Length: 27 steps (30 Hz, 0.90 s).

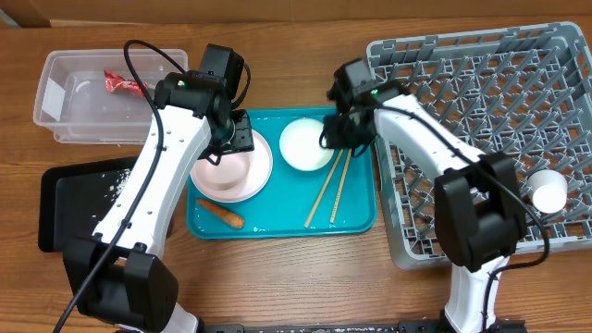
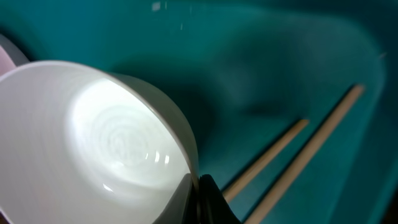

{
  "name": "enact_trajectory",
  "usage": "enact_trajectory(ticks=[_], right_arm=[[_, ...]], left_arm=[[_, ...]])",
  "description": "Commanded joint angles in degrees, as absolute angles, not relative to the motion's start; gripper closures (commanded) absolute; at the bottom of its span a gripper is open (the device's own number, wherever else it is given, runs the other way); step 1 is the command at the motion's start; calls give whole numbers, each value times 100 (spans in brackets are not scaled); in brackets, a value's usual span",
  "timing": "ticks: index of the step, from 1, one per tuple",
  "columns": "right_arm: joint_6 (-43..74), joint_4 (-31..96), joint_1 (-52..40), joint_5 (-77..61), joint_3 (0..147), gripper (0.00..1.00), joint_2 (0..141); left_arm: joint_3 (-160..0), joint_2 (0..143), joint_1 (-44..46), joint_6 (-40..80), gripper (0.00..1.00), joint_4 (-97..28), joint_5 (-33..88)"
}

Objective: Sort waste into correct bins and load items into the dishwasher
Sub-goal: 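Grasp the white bowl with the right gripper and lift it, then place the white bowl in the dish rack with the right gripper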

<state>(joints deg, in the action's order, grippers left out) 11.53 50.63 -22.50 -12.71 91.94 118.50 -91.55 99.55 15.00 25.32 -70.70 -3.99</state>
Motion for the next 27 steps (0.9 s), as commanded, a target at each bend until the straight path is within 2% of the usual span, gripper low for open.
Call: enact_trajectory(ticks=[1, 4, 12, 19, 27], right_arm=[[840, 5214, -1857, -1288, 10051, 96, 10906], [569, 5389, -1347, -875, 10532, 96, 10320], [576, 5227, 25, 3162, 10541, 96, 9911], [624, 4488, 882, 6488, 10473, 96, 9953], [600, 4462, 1424, 7540, 10191, 96, 10919]], left_arm=[[-9196, 9996, 1535, 2596, 38, -7072, -508], [-9196, 9996, 1535, 2598, 38, -7067, -508], [-9196, 9996, 1400, 2596, 38, -7008, -620], [-9196, 9996, 696, 2567, 38, -6667, -620], [-9196, 9996, 600, 2526, 39, -6635, -609]])
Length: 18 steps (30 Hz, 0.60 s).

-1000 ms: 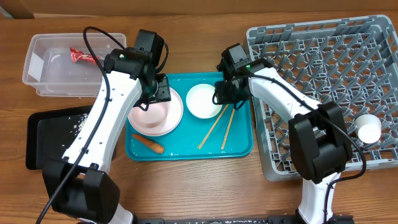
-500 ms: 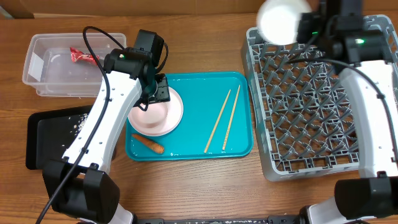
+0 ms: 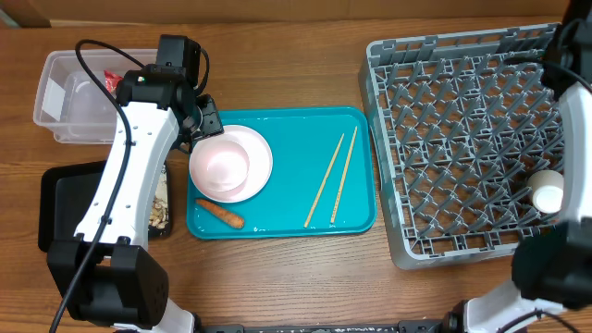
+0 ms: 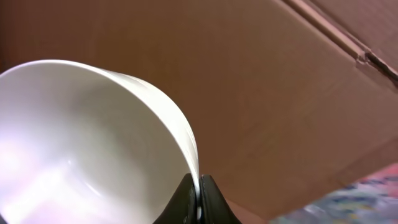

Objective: Sort waste into correct bins and load items into the dishwasher
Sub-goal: 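Place the white bowl in the dish rack with the right gripper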

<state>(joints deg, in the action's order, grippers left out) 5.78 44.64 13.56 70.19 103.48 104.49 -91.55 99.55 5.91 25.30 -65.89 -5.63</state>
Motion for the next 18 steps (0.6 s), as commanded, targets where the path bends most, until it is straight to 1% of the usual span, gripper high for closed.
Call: enact_trajectory(ticks=[1, 6, 9, 13, 18], right_arm=[[607, 4458, 1450, 7535, 10191, 96, 11153], [622, 4545, 1315, 7537, 10191, 96, 11968], [923, 4707, 1138, 7520, 10182, 96, 12156], [1385, 5157, 838, 6866, 10182, 96, 12245], [1391, 5424, 591, 6259, 10156, 96, 12250]], left_arm=[[-9196, 9996, 600, 2528, 39, -6637, -593], [-9196, 9996, 600, 2528, 38, -6569, -445], [-9198, 9996, 600, 2528, 38, -6532, -443], [-9198, 9996, 600, 2526, 36, -6525, -449], [-9198, 9996, 600, 2521, 36, -6532, -447]])
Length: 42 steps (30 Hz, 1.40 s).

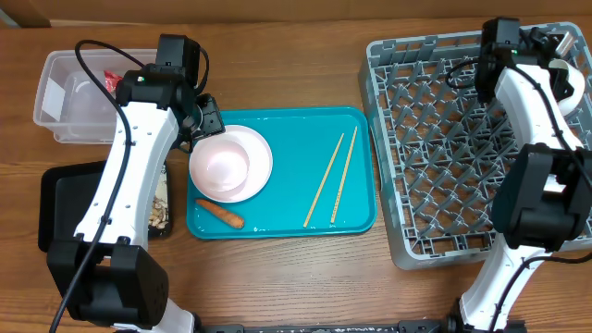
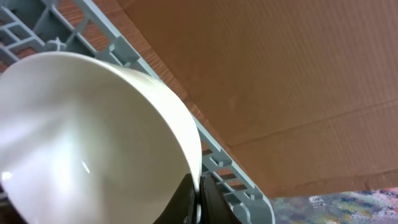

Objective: Sort waste into correct bins and load items into the dishwasher
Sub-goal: 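Place the white bowl in the dish rack with the right gripper, then grasp the pink bowl with the right gripper and lift it off the plate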

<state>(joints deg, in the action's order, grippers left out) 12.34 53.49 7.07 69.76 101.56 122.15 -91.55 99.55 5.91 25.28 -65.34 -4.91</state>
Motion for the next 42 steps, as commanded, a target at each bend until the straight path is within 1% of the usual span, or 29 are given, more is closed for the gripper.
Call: enact_trajectory(ticks=[1, 3, 5, 8, 9, 10, 11, 13, 16, 18, 19, 22, 24, 26, 29, 30, 33, 39, 42], right_arm=[[1431, 5487, 552, 6195, 10156, 96, 12250], [1715, 5728, 475, 6005, 10156, 96, 12250], [1791, 5942, 419, 5616, 10156, 91, 12250], [1789, 6381, 329, 4722, 10156, 74, 12250], [1787, 6508, 301, 4438, 10158, 64, 12250], [1789, 6558, 287, 4289, 10158, 58, 12248], [1796, 6624, 285, 4141, 10167, 56, 12237], [1813, 6705, 285, 3935, 10175, 55, 12125], [1776, 6698, 285, 3301, 10285, 54, 11533], [1710, 6674, 285, 2700, 10436, 44, 11128], [1507, 6602, 285, 2220, 10510, 41, 10903], [893, 6368, 270, 679, 10551, 36, 10471], [550, 6381, 178, -545, 10551, 35, 10363], [451, 6401, -54, -1090, 10523, 34, 10366], [268, 6377, -440, -1164, 10516, 31, 10368], [263, 6337, -687, -1164, 10506, 28, 10368], [272, 6296, -1374, -1168, 10506, 27, 10429], [279, 6012, -2700, -1168, 10501, 27, 10851], [298, 5673, -3454, -1170, 10501, 27, 11343]], left_arm=[[-9198, 9996, 600, 2493, 36, -6534, -445], [-9198, 9996, 600, 2414, 36, -6534, -449], [-9198, 9996, 600, 2416, 35, -6539, -447], [-9198, 9996, 600, 2416, 35, -6536, -447], [-9198, 9996, 600, 2416, 35, -6536, -447], [-9198, 9996, 600, 2416, 35, -6536, -447], [-9198, 9996, 600, 2416, 35, -6536, -447], [-9198, 9996, 600, 2414, 35, -6547, -449], [-9198, 9996, 600, 2392, 35, -6632, -451], [-9198, 9996, 600, 2392, 34, -6674, -451], [-9198, 9996, 600, 2390, 34, -6711, -454], [-9198, 9983, 600, 2394, 34, -6805, -447], [-9205, 9933, 593, 2397, 34, -6910, -449], [-9205, 9817, 589, 2425, 35, -7059, -451], [-9205, 9638, 589, 2491, 35, -7183, -454], [-9205, 9496, 589, 2543, 35, -7247, -471], [-9205, 9006, 532, 2749, 34, -7491, -679], [-9205, 8267, -45, 3035, 32, -8082, -705], [-9203, 8237, -438, 3142, 30, -8453, -851]])
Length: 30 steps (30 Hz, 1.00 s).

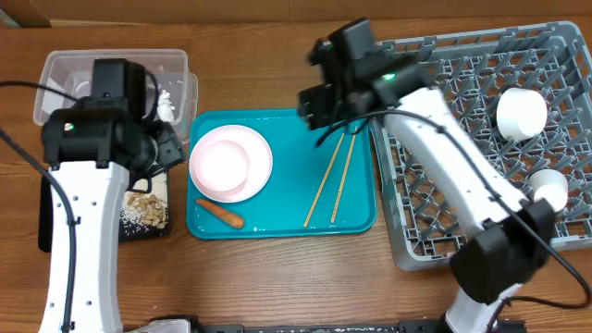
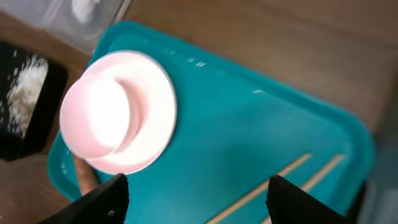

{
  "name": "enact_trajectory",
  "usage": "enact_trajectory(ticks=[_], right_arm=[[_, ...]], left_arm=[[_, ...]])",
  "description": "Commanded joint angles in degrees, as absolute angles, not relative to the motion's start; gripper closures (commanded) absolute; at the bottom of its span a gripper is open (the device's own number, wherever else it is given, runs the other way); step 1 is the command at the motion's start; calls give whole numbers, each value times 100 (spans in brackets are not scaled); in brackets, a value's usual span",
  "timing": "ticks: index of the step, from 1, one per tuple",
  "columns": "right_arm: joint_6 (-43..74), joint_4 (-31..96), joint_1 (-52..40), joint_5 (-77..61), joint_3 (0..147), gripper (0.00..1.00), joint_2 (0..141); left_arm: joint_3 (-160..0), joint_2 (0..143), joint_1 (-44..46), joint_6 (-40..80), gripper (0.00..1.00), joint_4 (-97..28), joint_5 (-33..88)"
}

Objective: Sort waste into correct bins and load items into the dishwasher
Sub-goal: 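Grasp the pink bowl with the right gripper and lift it off the plate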

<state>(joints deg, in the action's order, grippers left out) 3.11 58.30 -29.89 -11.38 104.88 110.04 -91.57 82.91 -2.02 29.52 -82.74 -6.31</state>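
Observation:
A pink bowl on a pink plate (image 1: 229,162) sits at the left of the teal tray (image 1: 277,125), with a small orange food piece (image 1: 220,214) in front of it and two chopsticks (image 1: 329,180) to the right. My right gripper (image 2: 199,208) hangs open above the tray, with the pink bowl (image 2: 115,118) and chopsticks (image 2: 283,177) below it. A white bowl (image 1: 520,113) lies in the grey dishwasher rack (image 1: 481,42), and a white cup (image 1: 548,191) is at its right edge. My left gripper (image 1: 166,148) is between the clear bin and the black bin; its jaws are not discernible.
A clear plastic bin (image 1: 65,69) at the back left holds a white crumpled piece (image 1: 166,96). The black bin (image 1: 55,217) at the front left holds pale food scraps (image 1: 141,208). My right arm reaches across the rack's left edge.
The white bowl has left my right gripper and lies in the rack's back right. That gripper is now open over the tray. My left arm has shifted left from the pink plate's rim.
My right gripper was shut on the white bowl's rim on the tray. It then held the bowl up off the tray, later over the rack's far corner, and now the bowl rests in the rack. My left gripper went from the pink bowl to the bins.

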Motion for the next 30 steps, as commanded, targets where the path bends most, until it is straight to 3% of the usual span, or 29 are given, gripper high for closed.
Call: enact_trajectory(ticks=[1, 8, 16, 18, 20, 21, 24, 30], right_arm=[[301, 5605, -3573, -1168, 10501, 27, 11445], [316, 4915, -4410, -1166, 10501, 27, 12241], [622, 4737, -4578, -823, 10501, 32, 12927], [622, 4770, -4580, -823, 10501, 44, 13120], [624, 4827, -4567, -790, 10495, 67, 13196], [768, 4825, -4558, -578, 10499, 73, 13194], [1057, 4956, -4456, -84, 10499, 82, 13192], [1378, 5371, -4016, 589, 10499, 85, 13192]], left_arm=[[-9203, 8237, -499, 3234, 30, -8530, -934], [-9203, 8237, -683, 3387, 28, -8549, -958], [-9203, 8239, -683, 3249, 24, -8523, -965], [-9203, 8239, -683, 3212, 24, -8523, -967], [-9203, 8239, -683, 3210, 24, -8532, -967], [-9203, 8237, -683, 3210, 24, -8545, -963], [-9203, 8239, -683, 3210, 24, -8569, -963], [-9203, 8239, -683, 3210, 23, -8630, -965]])
